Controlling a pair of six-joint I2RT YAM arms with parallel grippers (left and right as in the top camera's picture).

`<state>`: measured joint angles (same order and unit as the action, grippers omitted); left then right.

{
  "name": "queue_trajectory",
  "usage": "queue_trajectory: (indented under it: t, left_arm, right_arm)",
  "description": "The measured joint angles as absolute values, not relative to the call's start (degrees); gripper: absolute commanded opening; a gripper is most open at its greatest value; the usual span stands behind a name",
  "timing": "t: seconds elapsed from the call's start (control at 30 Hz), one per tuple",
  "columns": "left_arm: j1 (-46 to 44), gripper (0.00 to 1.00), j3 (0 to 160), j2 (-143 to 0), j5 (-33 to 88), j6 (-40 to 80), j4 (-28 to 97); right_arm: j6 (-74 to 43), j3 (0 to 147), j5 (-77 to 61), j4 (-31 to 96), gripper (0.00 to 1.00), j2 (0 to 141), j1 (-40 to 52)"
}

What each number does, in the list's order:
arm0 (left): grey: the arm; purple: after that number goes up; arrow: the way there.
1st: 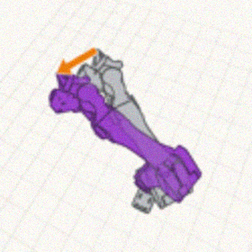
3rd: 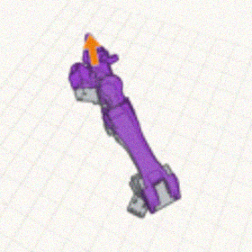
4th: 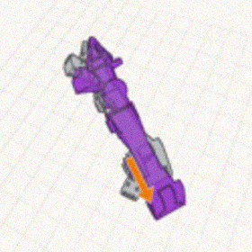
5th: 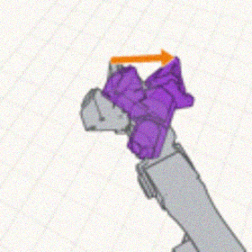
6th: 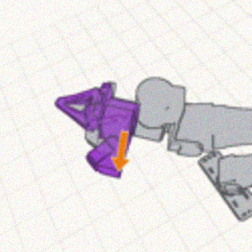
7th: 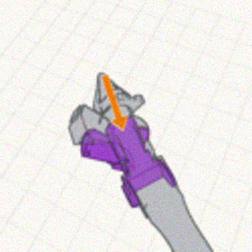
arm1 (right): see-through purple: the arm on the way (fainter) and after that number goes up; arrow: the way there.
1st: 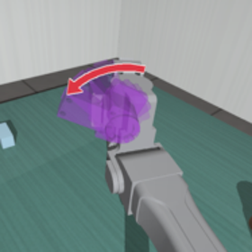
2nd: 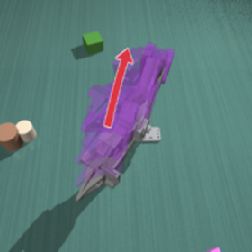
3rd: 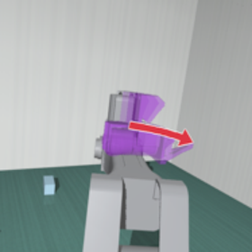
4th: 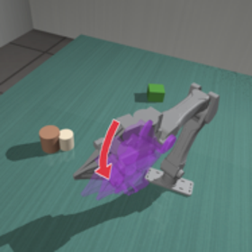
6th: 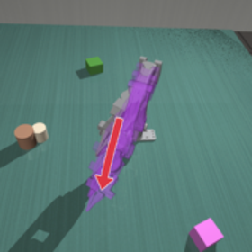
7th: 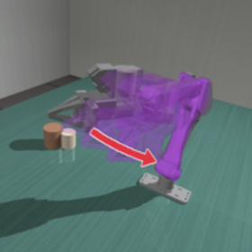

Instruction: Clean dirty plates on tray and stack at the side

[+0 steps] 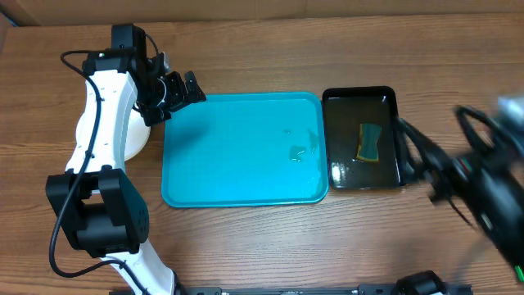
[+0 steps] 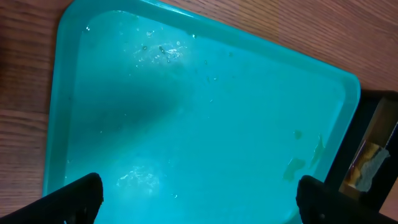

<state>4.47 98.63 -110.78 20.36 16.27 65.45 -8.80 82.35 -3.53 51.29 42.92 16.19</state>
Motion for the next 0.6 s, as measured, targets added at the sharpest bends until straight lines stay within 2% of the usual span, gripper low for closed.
queue_trajectory:
  t: [0.13, 0.3, 0.6]
  left_arm:
    - [4.47, 1.0, 98.63, -110.78, 20.32, 16.27, 65.41]
    - [4.47, 1.0, 98.63, -110.78, 20.25, 16.27, 65.41]
    - [4.47, 1.0, 98.63, -110.78, 20.14, 16.27, 65.39]
  right_arm:
    - [-8.49, 73.63, -0.78, 43.09, 1.0, 30.98, 16.16]
    - [-6.83, 55.9, 0.84, 26.04, 1.0, 17.98, 15.92]
    - [-5.98, 31.24, -2.68, -2.04, 1.0, 6.59, 8.93]
